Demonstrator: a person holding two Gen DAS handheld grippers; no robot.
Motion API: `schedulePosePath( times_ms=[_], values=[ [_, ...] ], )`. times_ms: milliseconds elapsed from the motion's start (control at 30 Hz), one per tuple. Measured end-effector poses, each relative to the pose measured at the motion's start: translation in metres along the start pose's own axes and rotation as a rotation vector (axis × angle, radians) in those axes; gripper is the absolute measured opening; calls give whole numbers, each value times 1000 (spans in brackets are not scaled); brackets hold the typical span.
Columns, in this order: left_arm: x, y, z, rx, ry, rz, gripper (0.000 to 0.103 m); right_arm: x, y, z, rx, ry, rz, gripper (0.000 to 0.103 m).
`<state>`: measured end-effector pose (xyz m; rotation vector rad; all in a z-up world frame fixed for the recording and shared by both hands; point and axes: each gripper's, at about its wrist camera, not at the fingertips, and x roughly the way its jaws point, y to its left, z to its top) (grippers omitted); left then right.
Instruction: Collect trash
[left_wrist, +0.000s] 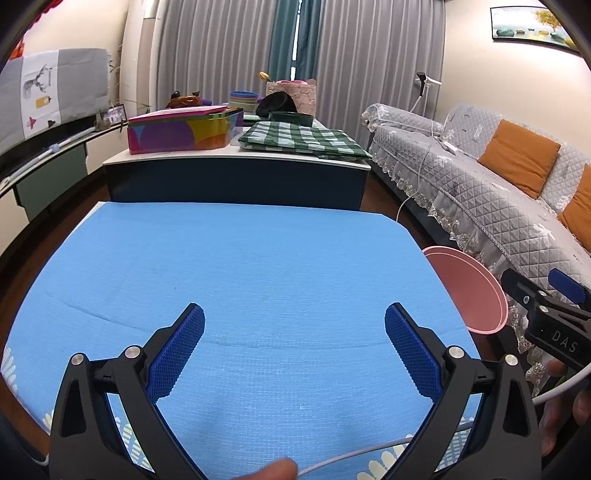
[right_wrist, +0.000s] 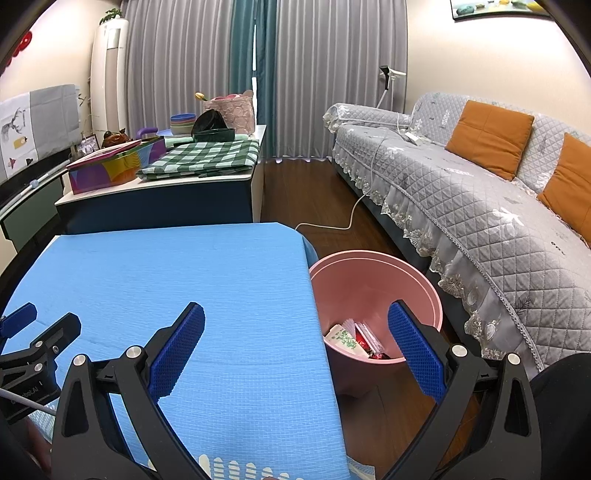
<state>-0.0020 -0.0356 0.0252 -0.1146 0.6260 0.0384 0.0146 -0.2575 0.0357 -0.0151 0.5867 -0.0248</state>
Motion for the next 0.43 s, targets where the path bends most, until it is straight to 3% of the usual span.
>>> schedulePosePath(
  times_ms=[433],
  values=[
    [2,2,-1,-5,13,1,95,0,-2,-1,0,0,-2,98]
  ],
)
